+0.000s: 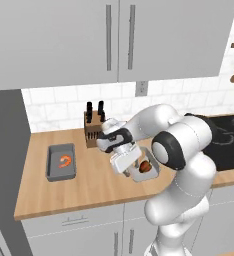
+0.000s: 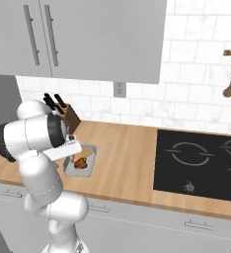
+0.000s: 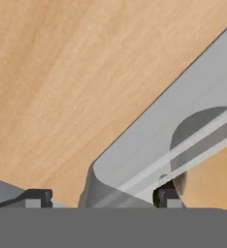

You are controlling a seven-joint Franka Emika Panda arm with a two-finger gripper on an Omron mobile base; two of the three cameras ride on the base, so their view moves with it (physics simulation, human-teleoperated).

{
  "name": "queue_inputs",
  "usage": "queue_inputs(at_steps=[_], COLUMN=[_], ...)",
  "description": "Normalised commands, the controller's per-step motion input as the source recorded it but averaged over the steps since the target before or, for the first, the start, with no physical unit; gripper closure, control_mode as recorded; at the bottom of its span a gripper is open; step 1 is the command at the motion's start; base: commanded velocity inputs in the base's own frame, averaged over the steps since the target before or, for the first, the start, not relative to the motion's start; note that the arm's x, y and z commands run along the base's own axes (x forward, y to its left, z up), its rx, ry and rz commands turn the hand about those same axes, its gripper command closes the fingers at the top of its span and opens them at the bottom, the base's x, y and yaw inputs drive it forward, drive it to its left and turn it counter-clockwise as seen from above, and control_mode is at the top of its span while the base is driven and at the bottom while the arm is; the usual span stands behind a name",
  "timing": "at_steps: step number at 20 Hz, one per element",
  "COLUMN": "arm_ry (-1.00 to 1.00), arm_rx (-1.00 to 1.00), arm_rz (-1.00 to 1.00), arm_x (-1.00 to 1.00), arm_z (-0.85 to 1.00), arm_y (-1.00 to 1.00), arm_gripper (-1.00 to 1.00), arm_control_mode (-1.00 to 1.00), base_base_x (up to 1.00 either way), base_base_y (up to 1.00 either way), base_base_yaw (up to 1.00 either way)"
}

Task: Take the meat container that has the shrimp and place it on the second highest rack of the freezer. Then take the vegetable container that has the bell pepper and squash and place it on the highest rack of the freezer.

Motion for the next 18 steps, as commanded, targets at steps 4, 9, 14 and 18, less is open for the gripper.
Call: queue_inputs(at_steps=[4, 9, 14, 18], arm_ry=[-0.17, -0.16, -0.06, -0.15], arm_rx=[0.00, 0.00, 0.00, 0.00], arm_rz=[0.08, 0.07, 0.04, 0.01], arm_x=[-0.53, -0.15, -0.05, -0.34], arm_z=[-0.21, -0.45, -0.59, -0.41], arm_y=[0.00, 0.00, 0.00, 0.00], arm_gripper=[-1.00, -1.00, -1.00, -1.00], arm_control_mode=[-1.00, -1.00, -1.00, -1.00], base_base_x=[0.00, 0.00, 0.00, 0.00], base_base_y=[0.00, 0.00, 0.00, 0.00], base_base_yaw=[0.00, 0.00, 0.00, 0.00])
